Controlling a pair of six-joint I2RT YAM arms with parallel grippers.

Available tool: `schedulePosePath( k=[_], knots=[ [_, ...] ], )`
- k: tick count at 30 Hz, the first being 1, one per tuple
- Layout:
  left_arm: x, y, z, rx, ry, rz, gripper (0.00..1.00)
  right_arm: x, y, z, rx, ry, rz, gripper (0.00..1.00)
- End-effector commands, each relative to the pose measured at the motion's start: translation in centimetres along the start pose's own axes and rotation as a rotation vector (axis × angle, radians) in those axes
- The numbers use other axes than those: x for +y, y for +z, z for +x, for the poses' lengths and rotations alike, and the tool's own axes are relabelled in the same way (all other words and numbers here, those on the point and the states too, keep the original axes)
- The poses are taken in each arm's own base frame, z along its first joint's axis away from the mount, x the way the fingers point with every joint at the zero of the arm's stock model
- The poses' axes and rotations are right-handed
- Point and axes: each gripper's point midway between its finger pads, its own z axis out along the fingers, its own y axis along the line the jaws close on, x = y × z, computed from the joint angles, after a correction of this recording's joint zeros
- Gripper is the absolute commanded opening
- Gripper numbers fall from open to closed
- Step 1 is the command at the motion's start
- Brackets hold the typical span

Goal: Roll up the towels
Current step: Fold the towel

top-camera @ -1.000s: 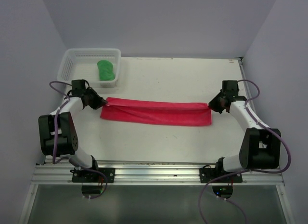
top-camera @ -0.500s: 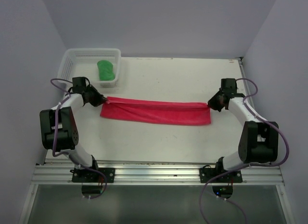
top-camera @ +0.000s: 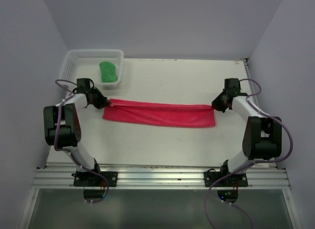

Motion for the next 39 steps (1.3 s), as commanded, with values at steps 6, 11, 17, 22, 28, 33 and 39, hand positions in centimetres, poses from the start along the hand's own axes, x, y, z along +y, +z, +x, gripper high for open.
schedulePosePath(
  k=[6,11,17,22,28,33,39],
  knots=[
    [-1.6,0.6,-2.3,-0.044,0.050,0.036,0.00,1.4,0.6,-2.1,-0.053,0.013,-0.014,0.00],
    [-1.5,1.1,-2.7,-0.044,0.052,0.031,0.00,1.5,1.1,-2.2,-0.048,0.011,-0.009,0.00],
    [-1.0,1.9,-2.4,-0.031,0.048,0.022,0.05,1.2,1.7,-2.0,-0.036,0.011,0.005,0.04],
    [-1.2,2.0,-2.7,-0.039,0.051,0.028,0.24,1.1,2.2,-1.8,-0.027,0.008,0.013,0.09],
    [-1.7,1.8,-3.3,-0.056,0.060,0.040,0.26,1.4,2.6,-1.9,-0.017,0.012,0.005,0.23],
    [-1.6,1.5,-2.7,-0.050,0.056,0.049,0.31,1.6,2.6,-2.0,-0.016,0.010,-0.002,0.28],
    [-1.6,0.9,-2.3,-0.056,0.068,0.058,0.49,2.4,1.8,-2.4,-0.028,-0.001,-0.031,0.30]
  ],
)
